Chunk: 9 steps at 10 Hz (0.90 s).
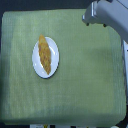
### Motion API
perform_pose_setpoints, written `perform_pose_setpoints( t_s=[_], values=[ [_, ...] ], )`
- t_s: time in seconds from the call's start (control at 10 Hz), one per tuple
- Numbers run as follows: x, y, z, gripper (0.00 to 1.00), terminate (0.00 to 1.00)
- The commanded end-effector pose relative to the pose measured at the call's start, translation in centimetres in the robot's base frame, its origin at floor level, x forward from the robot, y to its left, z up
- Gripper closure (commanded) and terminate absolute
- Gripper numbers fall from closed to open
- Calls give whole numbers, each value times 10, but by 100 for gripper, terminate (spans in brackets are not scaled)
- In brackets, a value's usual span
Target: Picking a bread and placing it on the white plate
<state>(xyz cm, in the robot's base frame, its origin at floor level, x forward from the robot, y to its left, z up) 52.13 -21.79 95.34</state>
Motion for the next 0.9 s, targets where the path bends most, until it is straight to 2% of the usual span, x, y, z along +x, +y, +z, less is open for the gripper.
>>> perform_pose_setpoints(
  t_s=[0.0,0.7,0.8],
  values=[
    [-34,-78,10,0,0],
    [-45,-97,4,0,0],
    [-47,-94,2,0,100]
  ],
)
